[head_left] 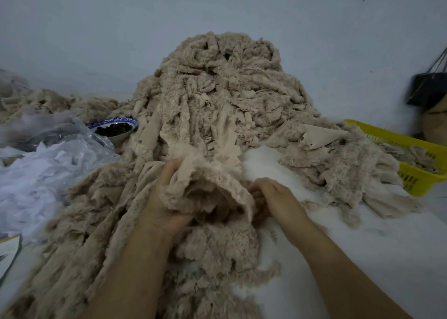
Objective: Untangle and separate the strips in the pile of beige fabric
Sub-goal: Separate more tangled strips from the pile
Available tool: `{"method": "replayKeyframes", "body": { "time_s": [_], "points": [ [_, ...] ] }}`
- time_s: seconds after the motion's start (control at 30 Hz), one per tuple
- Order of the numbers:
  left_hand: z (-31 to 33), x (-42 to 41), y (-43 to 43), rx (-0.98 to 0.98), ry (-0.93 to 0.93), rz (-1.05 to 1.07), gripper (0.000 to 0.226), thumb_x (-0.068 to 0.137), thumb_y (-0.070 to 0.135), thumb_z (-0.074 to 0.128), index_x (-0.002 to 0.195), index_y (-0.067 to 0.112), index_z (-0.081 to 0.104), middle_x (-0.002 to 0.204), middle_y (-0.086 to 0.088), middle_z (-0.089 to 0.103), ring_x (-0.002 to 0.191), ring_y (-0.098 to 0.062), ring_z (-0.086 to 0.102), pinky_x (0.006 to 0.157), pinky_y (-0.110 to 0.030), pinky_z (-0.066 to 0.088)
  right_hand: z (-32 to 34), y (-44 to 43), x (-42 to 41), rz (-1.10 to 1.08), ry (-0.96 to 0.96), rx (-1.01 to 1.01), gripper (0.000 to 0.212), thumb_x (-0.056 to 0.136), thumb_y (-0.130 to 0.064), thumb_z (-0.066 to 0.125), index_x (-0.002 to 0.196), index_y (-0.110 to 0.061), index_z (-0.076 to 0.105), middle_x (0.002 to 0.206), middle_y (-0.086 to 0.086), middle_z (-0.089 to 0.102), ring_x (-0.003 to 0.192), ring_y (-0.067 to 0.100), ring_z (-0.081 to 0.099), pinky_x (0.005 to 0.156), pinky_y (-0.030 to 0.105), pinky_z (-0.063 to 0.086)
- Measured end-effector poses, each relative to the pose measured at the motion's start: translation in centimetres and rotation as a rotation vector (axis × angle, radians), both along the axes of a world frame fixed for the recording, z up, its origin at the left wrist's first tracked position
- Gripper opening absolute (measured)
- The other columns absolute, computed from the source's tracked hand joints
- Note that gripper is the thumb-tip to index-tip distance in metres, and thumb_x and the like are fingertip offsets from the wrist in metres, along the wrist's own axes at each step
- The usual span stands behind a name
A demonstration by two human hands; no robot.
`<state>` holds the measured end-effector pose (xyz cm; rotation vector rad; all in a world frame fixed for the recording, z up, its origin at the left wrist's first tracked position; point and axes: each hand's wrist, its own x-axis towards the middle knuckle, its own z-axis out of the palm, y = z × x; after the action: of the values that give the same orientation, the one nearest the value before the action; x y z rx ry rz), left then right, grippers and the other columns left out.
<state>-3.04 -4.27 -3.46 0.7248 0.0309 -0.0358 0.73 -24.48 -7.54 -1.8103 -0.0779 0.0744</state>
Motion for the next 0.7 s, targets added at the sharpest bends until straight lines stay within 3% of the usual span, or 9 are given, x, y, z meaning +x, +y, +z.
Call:
{"method": "replayKeyframes", "body": {
  "time_s": [0.07, 0.13, 0.23, 0.33, 0.4, 0.5, 0.57, 0.63, 0.7],
  "points": [
    [-0.2, 0.1, -0.3, 0.196, 0.025, -0.082, 0.091, 0.007, 0.044, 0.098, 0.082, -0.003, 0.078, 0.072, -0.008, 0.073, 0.063, -0.014, 0.071, 0.046, -0.022, 0.054, -0.1, 0.5, -0.1, 0.129, 0.117, 0.002, 0.049, 0.099, -0.058, 0.042, 0.089, -0.024, 0.076, 0.093, 0.004, 0.075, 0.083, 0.011, 0.068, 0.068, 0.025, 0.05],
    [0.2, -0.2, -1.5, 0.4, -0.084, -0.242, 0.053, 0.042, 0.054, 0.085, 0.082, 0.018, 0.082, 0.079, -0.004, 0.076, 0.069, -0.012, 0.073, 0.055, -0.02, 0.055, -0.3, 0.8, -0.4, 0.194, 0.205, 0.145, 0.056, 0.095, -0.062, 0.044, 0.078, -0.022, 0.08, 0.074, 0.004, 0.076, 0.066, 0.01, 0.071, 0.055, 0.021, 0.05],
    [-0.3, -0.5, -3.0, 0.847, -0.192, -0.312, 0.024, 0.069, 0.067, 0.061, 0.079, 0.05, 0.076, 0.085, 0.024, 0.074, 0.079, 0.009, 0.068, 0.065, -0.006, 0.049, -1.0, 0.4, -0.5, 0.183, 0.282, 0.337, 0.044, 0.102, -0.023, 0.046, 0.066, -0.01, 0.068, 0.055, 0.01, 0.066, 0.044, 0.003, 0.063, 0.044, 0.015, 0.047],
    [-1.4, -0.5, -3.1, 1.101, -0.172, -0.519, 0.054, 0.071, 0.073, 0.06, 0.073, 0.021, 0.074, 0.078, 0.005, 0.072, 0.073, -0.013, 0.068, 0.072, -0.021, 0.046, 0.1, -0.4, 0.0, 0.135, 0.301, 0.421, 0.028, 0.098, -0.02, 0.054, 0.082, -0.002, 0.069, 0.071, 0.014, 0.072, 0.06, -0.003, 0.067, 0.061, 0.012, 0.052],
    [-1.6, -0.4, -2.6, 1.192, -0.197, -0.593, 0.052, 0.078, 0.062, 0.067, 0.065, 0.012, 0.058, 0.062, -0.006, 0.051, 0.057, -0.019, 0.048, 0.061, -0.024, 0.037, 0.7, -0.1, 1.0, 0.07, 0.299, 0.595, 0.038, 0.099, -0.029, 0.051, 0.083, -0.013, 0.081, 0.09, 0.008, 0.077, 0.077, 0.012, 0.074, 0.065, 0.024, 0.058],
    [-1.7, 0.0, -2.5, 1.28, -0.315, -0.634, 0.037, 0.086, 0.047, 0.067, 0.06, 0.026, 0.05, 0.06, 0.008, 0.042, 0.055, -0.007, 0.039, 0.055, -0.018, 0.031, 1.1, -0.1, 0.9, 0.052, 0.298, 0.947, 0.047, 0.099, -0.027, 0.039, 0.087, -0.015, 0.082, 0.094, 0.002, 0.076, 0.077, 0.013, 0.074, 0.061, 0.025, 0.058],
    [-1.6, 0.3, -2.6, 1.325, -0.349, -0.619, 0.013, 0.08, 0.053, 0.068, 0.08, 0.042, 0.06, 0.079, 0.022, 0.058, 0.072, 0.001, 0.054, 0.067, -0.011, 0.04, 0.9, -0.3, 0.8, 0.074, 0.255, 1.054, 0.045, 0.098, -0.026, 0.038, 0.097, -0.013, 0.081, 0.101, 0.004, 0.074, 0.083, 0.015, 0.073, 0.067, 0.028, 0.059],
    [-1.8, 0.4, -2.8, 1.315, -0.352, -0.585, 0.033, 0.076, 0.061, 0.069, 0.104, 0.055, 0.055, 0.11, 0.033, 0.058, 0.101, 0.017, 0.056, 0.084, -0.006, 0.043, 1.1, -0.1, 0.7, 0.114, 0.231, 1.079, 0.042, 0.098, -0.027, 0.038, 0.108, -0.013, 0.077, 0.11, 0.006, 0.073, 0.092, 0.017, 0.072, 0.075, 0.031, 0.06],
    [-2.2, 0.7, -3.3, 1.254, -0.302, -0.518, 0.047, 0.069, 0.07, 0.066, 0.11, 0.053, 0.052, 0.119, 0.031, 0.057, 0.109, 0.02, 0.052, 0.089, -0.004, 0.042, 1.2, 0.3, 0.6, 0.128, 0.227, 1.072, 0.039, 0.101, -0.028, 0.039, 0.117, -0.015, 0.071, 0.113, 0.006, 0.072, 0.098, 0.018, 0.071, 0.079, 0.031, 0.06]
  ]
}}
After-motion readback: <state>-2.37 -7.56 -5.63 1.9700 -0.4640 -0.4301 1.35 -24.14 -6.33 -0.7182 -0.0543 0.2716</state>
